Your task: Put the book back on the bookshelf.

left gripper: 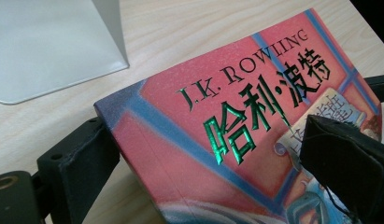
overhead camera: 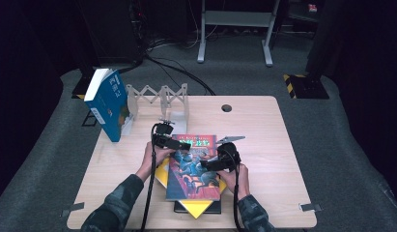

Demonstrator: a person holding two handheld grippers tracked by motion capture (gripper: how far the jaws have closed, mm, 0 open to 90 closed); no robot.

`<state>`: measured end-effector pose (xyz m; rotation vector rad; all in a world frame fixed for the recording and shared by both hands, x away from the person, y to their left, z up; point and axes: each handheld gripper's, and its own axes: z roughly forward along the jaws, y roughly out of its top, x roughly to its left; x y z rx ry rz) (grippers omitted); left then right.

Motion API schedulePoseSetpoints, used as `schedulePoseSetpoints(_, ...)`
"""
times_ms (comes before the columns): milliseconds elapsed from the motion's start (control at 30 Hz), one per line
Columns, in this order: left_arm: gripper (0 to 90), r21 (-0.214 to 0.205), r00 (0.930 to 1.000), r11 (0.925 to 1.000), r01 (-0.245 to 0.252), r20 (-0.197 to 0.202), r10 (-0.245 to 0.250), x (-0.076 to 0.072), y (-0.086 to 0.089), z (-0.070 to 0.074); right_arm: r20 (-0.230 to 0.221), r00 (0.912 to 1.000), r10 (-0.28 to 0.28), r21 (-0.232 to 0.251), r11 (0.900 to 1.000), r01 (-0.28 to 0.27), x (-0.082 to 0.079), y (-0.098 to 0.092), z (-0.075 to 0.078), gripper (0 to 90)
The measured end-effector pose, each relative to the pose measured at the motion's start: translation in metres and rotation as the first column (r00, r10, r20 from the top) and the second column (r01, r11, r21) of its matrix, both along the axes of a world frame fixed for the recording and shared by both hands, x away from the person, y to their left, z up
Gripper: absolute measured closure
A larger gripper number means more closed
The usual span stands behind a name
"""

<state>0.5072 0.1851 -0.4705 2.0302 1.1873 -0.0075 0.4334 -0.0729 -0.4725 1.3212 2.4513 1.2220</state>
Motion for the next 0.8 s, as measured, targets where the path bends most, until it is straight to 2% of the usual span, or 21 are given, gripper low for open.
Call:
schedulePoseSetpoints(133, 6.1, 0.009, 0.9998, 0.9999, -0.010, 0.016, 0.009, -0.003, 0.003, 0.006, -0.003, 1.0000, 0.005, 0.001, 1.0000, -0.005, 0.002, 0.004, 0.000, 14.3)
schedulePoseSetpoints(167, 6.5, 0.029, 0.9998, 0.9996, -0.006, 0.019, 0.005, -0.003, 0.004, 0.007, 0.000, 1.0000, 0.008, -0.001, 1.0000, -0.008, 0.003, 0.004, 0.000, 14.3)
schedulePoseSetpoints(233, 6.9, 0.039, 0.9998, 0.9992, -0.005, 0.017, 0.004, -0.004, 0.005, 0.006, 0.002, 0.9999, 0.012, -0.003, 0.9999, -0.012, 0.004, 0.005, 0.000, 14.3)
schedulePoseSetpoints(400, 7.2, -0.014, 0.9999, 0.9998, -0.011, -0.011, 0.011, 0.000, 0.010, -0.003, -0.003, 1.0000, 0.007, 0.001, 1.0000, -0.007, 0.004, 0.006, 0.000, 14.0)
schedulePoseSetpoints(567, 4.0, -0.018, 0.9995, 0.9997, -0.015, -0.030, 0.014, 0.002, 0.008, -0.006, 0.001, 1.0000, 0.006, 0.010, 0.9999, -0.006, 0.004, 0.006, -0.001, 14.0)
schedulePoseSetpoints(733, 2.1, -0.041, 0.9985, 0.9990, -0.014, -0.054, 0.011, 0.003, 0.010, -0.010, 0.018, 0.9998, 0.014, 0.014, 0.9998, -0.014, 0.005, 0.008, -0.002, 14.0)
schedulePoseSetpoints(800, 2.1, -0.055, 0.9975, 0.9981, -0.028, -0.066, 0.024, 0.003, 0.009, -0.010, 0.018, 0.9998, 0.010, 0.020, 0.9997, -0.010, 0.005, 0.009, -0.003, 14.0)
